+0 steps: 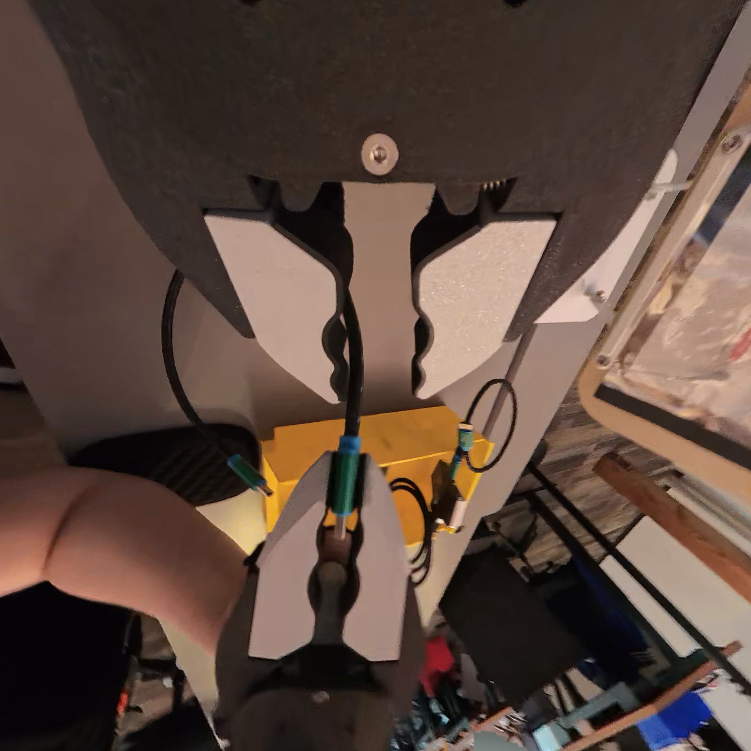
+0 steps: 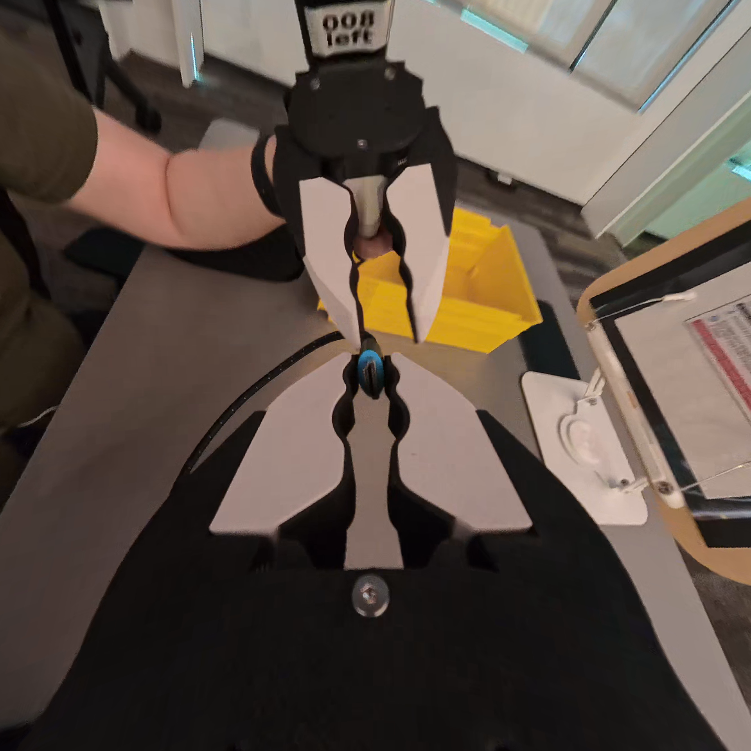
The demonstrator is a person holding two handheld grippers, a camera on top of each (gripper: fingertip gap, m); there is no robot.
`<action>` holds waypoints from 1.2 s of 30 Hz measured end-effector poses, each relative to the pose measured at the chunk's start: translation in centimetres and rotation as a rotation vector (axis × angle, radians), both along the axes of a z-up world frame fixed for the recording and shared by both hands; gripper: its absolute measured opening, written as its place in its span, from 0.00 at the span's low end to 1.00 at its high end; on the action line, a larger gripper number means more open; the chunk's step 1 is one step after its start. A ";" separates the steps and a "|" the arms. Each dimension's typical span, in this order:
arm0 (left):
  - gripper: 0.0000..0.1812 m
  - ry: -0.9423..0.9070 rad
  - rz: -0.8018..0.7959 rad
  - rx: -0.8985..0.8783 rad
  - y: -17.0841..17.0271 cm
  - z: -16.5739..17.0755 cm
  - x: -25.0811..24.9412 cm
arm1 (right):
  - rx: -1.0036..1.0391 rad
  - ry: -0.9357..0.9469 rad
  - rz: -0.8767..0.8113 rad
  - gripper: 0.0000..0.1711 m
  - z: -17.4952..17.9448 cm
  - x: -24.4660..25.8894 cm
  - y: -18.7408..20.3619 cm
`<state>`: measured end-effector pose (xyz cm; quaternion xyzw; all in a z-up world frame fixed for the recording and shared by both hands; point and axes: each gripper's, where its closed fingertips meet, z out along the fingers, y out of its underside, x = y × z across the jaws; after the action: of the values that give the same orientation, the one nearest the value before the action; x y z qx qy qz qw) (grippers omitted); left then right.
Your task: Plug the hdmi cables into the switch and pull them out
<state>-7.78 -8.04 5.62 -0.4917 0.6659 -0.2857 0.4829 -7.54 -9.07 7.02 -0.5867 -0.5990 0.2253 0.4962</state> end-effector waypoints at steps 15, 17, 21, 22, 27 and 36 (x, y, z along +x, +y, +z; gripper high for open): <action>0.05 0.112 0.105 0.119 1.4 -2.9 1.9 | -0.078 -0.071 -0.130 0.08 -1.7 -0.5 1.7; 0.05 0.070 0.122 0.079 2.0 -2.1 1.5 | 0.007 0.046 -0.132 0.14 0.6 -0.3 2.0; 0.05 -0.118 0.018 -0.208 1.3 1.5 0.3 | 0.196 0.321 -0.108 0.23 5.2 1.5 2.0; 0.05 -0.182 -0.029 -0.298 0.8 2.8 -0.2 | 0.202 0.409 -0.119 0.22 6.1 2.1 2.3; 0.05 -0.488 -0.164 -0.621 0.3 8.5 -2.6 | 0.143 0.733 -0.182 0.26 7.5 3.5 5.1; 0.05 -0.858 0.051 -0.749 4.9 11.3 -5.9 | 0.644 0.470 -0.187 0.47 -0.6 -8.0 3.0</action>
<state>-13.64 -3.19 16.95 -0.4853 0.2514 -0.6645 0.5096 -15.51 -6.10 6.40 -0.3861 -0.4533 0.1081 0.7961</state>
